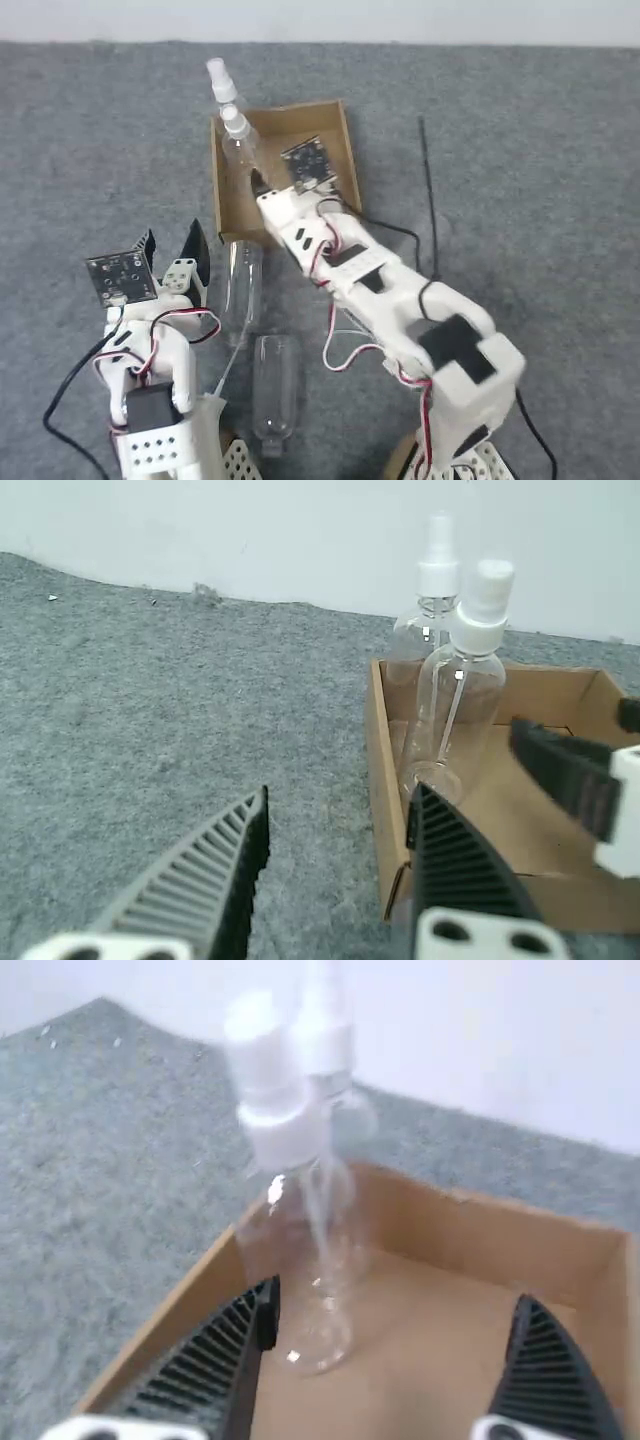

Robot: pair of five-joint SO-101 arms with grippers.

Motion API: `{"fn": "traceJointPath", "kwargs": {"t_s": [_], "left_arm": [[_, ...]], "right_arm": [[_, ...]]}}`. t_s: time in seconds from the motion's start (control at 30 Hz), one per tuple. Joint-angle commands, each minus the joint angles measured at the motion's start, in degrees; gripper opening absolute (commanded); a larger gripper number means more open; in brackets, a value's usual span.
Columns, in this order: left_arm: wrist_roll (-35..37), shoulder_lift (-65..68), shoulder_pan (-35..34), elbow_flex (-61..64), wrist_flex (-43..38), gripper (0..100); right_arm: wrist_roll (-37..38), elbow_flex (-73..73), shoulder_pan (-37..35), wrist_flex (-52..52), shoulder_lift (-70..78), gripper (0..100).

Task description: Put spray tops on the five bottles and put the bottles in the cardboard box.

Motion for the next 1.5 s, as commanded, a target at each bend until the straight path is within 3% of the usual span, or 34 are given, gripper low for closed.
{"fn": "traceJointPath", "kwargs": {"t_s": [0.0,0.43,1.03,1.27,1.47], "left_arm": [[-0.26,-1.14,-0.18,-0.48,-1.85,21],[-0.35,-1.14,-0.18,-0.48,-1.85,21],[-0.44,-1.14,-0.18,-0.48,-2.02,21],[-0.44,-1.23,-0.18,-0.13,-2.11,21],[-0.44,-1.23,-0.18,-0.04,-2.11,21]], "right_arm": [[0.00,1.85,2.07,1.54,-10.51,30.0],[-0.09,2.20,2.07,23.52,-23.87,30.0],[-0.09,2.20,-0.75,40.40,-38.29,29.9],[0.00,2.20,-0.40,41.98,-40.22,29.9],[4.84,-0.18,0.75,53.32,-40.31,29.9]]}}
